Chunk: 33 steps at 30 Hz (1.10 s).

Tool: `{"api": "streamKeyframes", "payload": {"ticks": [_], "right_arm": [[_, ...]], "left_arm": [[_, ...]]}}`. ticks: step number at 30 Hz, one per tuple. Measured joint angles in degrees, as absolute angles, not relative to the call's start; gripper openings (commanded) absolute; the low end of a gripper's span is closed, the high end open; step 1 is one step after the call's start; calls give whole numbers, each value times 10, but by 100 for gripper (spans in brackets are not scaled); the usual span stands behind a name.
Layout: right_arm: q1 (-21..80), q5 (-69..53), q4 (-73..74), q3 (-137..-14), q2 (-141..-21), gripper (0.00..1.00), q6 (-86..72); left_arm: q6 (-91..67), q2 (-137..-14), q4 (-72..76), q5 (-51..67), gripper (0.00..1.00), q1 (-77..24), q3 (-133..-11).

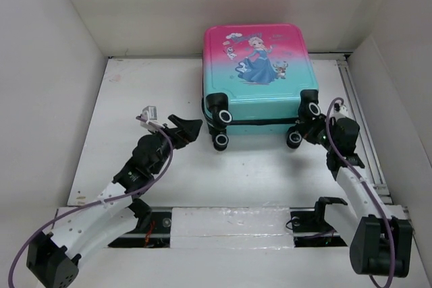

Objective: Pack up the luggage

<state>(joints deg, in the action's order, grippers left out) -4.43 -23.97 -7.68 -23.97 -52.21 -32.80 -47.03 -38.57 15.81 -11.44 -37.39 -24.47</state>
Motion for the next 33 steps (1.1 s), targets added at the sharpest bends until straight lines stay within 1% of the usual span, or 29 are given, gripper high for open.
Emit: {"api": "streamKeyframes", "payload": {"ticks": [4, 10, 21, 26, 33], "right_arm": [[-48, -269, -128, -206, -520, 0, -335], [-48, -296, -147, -184, -501, 0, -338], [-48, -304, -156, -179, -499, 0, -332], [-47, -313, -156, -178, -499, 0, -330], [-45, -316, -156, -178, -499, 0, -325]], "left_arm": [[-468, -420, 164, -122, 91, -374, -245], [-459, -525, 233, -64, 92, -374, -250], [-435, -533, 300, -18, 93, -369, -239], [-429, -561, 353, 6, 93, -370, -245], [-422, -553, 340, -2, 93, -374, -245]]}}
